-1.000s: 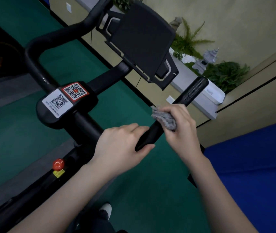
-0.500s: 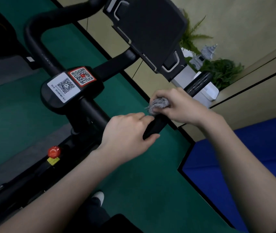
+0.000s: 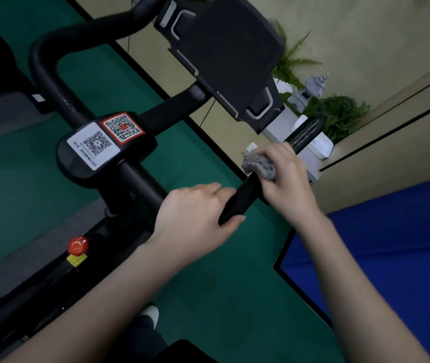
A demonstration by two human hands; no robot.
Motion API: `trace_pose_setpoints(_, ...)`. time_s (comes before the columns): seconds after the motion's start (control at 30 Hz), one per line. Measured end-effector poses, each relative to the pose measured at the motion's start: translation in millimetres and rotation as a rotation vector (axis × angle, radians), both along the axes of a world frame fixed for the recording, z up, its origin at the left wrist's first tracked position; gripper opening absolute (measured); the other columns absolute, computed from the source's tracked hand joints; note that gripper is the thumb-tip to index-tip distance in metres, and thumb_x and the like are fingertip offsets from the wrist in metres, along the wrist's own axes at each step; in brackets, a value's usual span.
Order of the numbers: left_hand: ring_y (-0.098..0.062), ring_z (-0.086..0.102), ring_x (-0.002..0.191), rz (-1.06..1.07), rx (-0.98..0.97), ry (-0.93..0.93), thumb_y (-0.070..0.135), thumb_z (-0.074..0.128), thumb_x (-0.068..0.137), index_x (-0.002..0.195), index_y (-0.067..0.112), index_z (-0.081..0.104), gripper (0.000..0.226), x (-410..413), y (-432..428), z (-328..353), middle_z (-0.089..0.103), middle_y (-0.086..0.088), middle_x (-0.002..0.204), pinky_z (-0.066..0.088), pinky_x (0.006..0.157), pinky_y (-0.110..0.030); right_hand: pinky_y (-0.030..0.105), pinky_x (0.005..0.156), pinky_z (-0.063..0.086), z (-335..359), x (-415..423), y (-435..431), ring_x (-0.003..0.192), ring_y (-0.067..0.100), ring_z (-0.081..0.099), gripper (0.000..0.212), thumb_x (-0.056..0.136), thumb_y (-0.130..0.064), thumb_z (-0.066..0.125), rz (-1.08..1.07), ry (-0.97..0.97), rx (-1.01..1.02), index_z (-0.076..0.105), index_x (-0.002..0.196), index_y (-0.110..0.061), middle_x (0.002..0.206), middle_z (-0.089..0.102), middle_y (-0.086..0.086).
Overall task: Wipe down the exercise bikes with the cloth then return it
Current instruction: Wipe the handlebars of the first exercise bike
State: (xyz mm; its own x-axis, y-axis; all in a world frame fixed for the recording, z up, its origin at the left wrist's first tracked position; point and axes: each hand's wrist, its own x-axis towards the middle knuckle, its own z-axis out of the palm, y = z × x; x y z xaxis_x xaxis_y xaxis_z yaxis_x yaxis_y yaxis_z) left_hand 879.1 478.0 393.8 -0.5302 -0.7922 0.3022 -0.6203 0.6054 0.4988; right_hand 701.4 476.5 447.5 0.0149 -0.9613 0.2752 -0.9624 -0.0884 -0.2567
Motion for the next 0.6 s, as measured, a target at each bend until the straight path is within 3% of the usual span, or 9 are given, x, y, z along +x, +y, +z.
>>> trace_pose_setpoints(0.13, -0.015, 0.065, 0.07, -0.003, 0.017, 0.003, 0.058, 0.056, 0.081, 0.104, 0.03, 0.066, 0.037, 0, 0, 1, 0.062, 0.009, 0.076, 0.04, 0.052, -0.026, 0.015, 0.089, 0.039, -29, 0, 19, 0.1, 0.026, 0.055, 0.029, 0.078, 0.018, 0.062, -0.138, -0.157, -0.316, 0.066, 0.101, 0.002, 0.103, 0.062, 0.012)
trace_pose_setpoints(0.27, -0.017, 0.065, 0.067, -0.007, 0.025, 0.005, 0.057, 0.055, 0.08, 0.106, 0.029, 0.066, 0.04, -1, 0, 3, 0.062, 0.009, 0.074, 0.046, 0.052, -0.028, 0.022, 0.094, 0.043, -52, 22, 25, 0.104, 0.025, 0.055, 0.021, 0.083, 0.013, 0.06, -0.361, -0.436, -0.554, 0.064, 0.101, 0.004, 0.105, 0.055, 0.013)
trace_pose_setpoints(0.4, -0.016, 0.064, 0.061, 0.001, 0.014, 0.001, 0.057, 0.052, 0.078, 0.103, 0.029, 0.068, 0.041, -1, 0, 5, 0.062, 0.01, 0.071, 0.046, 0.048, -0.028, 0.023, 0.096, 0.042, -61, 36, 23, 0.105, 0.011, 0.054, 0.019, 0.086, 0.01, 0.059, -0.465, -0.639, -0.671, 0.062, 0.102, 0.0, 0.106, 0.055, 0.01)
trace_pose_setpoints(0.6, -0.012, 0.066, 0.067, -0.009, 0.078, -0.022, 0.06, 0.051, 0.077, 0.106, 0.034, 0.067, 0.042, -1, 0, 9, 0.064, 0.013, 0.076, 0.049, 0.05, -0.028, 0.04, 0.098, 0.047, -66, 34, 20, 0.109, 0.027, 0.056, 0.021, 0.09, 0.002, 0.06, -0.535, -0.831, -0.689, 0.059, 0.104, -0.012, 0.11, 0.056, 0.015)
